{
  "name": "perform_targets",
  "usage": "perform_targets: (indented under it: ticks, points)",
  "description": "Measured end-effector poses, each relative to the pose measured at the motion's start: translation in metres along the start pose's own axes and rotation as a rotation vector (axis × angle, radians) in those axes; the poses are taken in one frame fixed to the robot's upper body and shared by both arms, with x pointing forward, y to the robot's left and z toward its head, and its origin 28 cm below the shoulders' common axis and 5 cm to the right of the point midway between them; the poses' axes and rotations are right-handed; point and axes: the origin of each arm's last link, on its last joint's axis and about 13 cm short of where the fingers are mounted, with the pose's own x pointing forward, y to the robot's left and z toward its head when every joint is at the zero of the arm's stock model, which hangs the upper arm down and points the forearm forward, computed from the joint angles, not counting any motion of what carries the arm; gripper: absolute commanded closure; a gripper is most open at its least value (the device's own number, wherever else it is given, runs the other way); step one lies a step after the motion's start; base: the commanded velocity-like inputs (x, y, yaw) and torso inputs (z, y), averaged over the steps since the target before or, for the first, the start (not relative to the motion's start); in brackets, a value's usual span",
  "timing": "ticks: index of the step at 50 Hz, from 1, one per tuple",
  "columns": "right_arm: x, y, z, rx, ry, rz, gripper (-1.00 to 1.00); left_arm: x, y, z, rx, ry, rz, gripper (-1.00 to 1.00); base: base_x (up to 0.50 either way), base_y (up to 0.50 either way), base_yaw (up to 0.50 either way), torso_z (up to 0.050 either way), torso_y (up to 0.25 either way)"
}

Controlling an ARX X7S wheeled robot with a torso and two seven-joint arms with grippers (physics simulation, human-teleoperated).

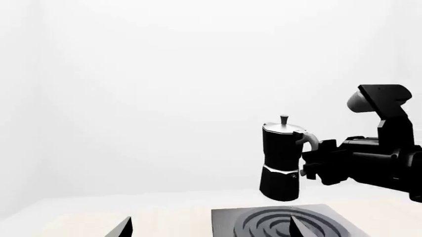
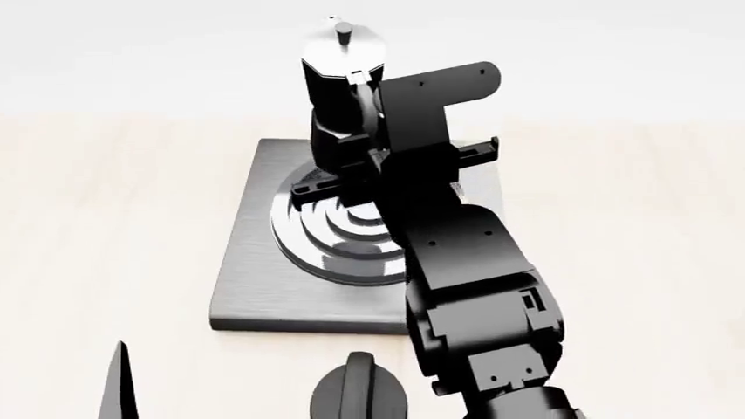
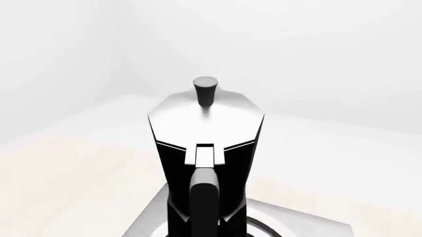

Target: Put both moka pots on the stove.

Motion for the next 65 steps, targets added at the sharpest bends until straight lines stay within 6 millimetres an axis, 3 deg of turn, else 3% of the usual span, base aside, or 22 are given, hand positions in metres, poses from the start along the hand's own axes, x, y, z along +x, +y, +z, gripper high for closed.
perform_targets:
  ticks: [23,31,40,41,54,65]
  points:
    - [0.001,-0.001,-0.003,0.004,0.003,-0.004,1.0,0.0,0.0,0.0,-0.002,0.003,0.001,-1.0,0.0,0.0,0.0,0.0,-0.14]
    - [0.004,0.0,0.011,-0.005,-0.053,0.004,1.0,0.0,0.0,0.0,-0.002,0.003,0.003,-1.0,0.0,0.0,0.0,0.0,-0.123]
    - [0.004,-0.001,0.01,-0.005,-0.056,0.006,1.0,0.0,0.0,0.0,-0.006,-0.006,0.006,-1.0,0.0,0.0,0.0,0.0,0.0]
    - [0.004,-0.001,0.01,-0.005,-0.056,0.007,-1.0,0.0,0.0,0.0,-0.006,-0.007,0.006,-1.0,0.0,0.0,0.0,0.0,0.0]
    - [-0.012,-0.007,0.003,0.006,-0.047,-0.011,-1.0,0.0,0.0,0.001,-0.008,-0.013,0.008,-1.0,0.0,0.0,0.0,0.0,0.0]
    - [-0.065,-0.015,0.013,0.022,-0.128,-0.017,-1.0,0.0,-0.001,0.001,-0.007,-0.015,0.004,-1.0,0.0,0.0,0.0,0.0,0.0]
